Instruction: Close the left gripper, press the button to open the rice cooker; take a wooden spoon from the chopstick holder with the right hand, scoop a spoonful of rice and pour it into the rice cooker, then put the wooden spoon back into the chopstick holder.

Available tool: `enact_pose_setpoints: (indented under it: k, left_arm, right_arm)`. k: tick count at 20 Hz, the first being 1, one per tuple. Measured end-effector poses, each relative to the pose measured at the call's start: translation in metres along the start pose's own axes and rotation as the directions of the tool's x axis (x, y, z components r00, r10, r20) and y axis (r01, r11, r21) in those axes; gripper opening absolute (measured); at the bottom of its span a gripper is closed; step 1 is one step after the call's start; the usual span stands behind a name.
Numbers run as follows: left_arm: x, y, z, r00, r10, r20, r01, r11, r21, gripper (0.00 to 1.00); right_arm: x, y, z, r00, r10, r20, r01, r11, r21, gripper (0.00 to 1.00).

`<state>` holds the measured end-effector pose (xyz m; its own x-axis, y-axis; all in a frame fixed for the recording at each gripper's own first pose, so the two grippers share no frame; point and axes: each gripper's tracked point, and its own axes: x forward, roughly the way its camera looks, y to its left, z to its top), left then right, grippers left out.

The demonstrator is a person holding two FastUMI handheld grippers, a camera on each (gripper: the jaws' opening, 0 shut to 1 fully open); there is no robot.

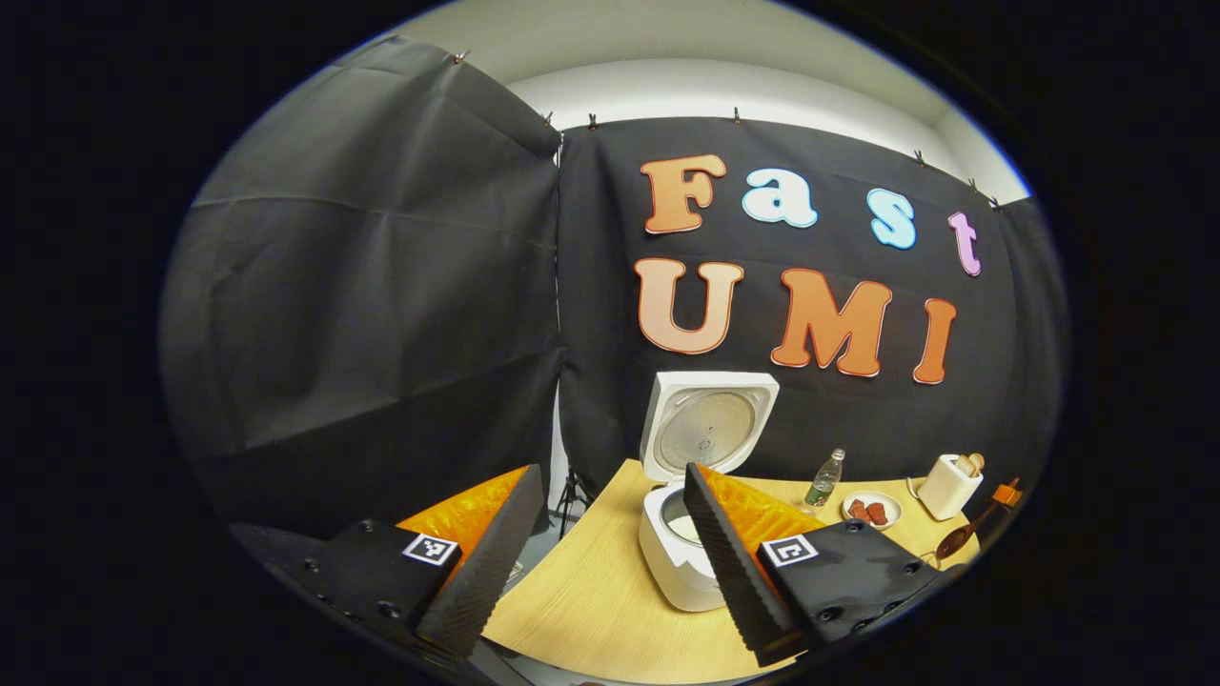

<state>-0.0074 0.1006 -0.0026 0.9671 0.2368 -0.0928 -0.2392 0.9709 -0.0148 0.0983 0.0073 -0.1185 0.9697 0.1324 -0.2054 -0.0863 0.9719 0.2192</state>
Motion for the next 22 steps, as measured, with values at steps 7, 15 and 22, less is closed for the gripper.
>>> enact_pose_setpoints:
  k: [7,15,22]
  left_arm:
    - [0.0,0.016,0.003,1.0,-0.003,0.002,0.003,1.0,-0.005,1.0]
    - [0.003,0.029,0.001,1.0,0.025,0.0,-0.025,0.999,0.045,1.0]
    - [0.016,0.018,-0.01,1.0,0.002,-0.016,0.0,0.995,0.098,1.0]
  right_arm:
    - [0.002,0.087,-0.038,0.989,0.144,-0.036,-0.149,0.964,-0.219,0.11]
    - [0.032,0.102,-0.122,0.975,0.156,-0.155,-0.202,0.917,-0.345,0.11]
    - [0.034,0.089,-0.161,0.974,0.09,-0.21,-0.163,0.918,-0.362,0.11]
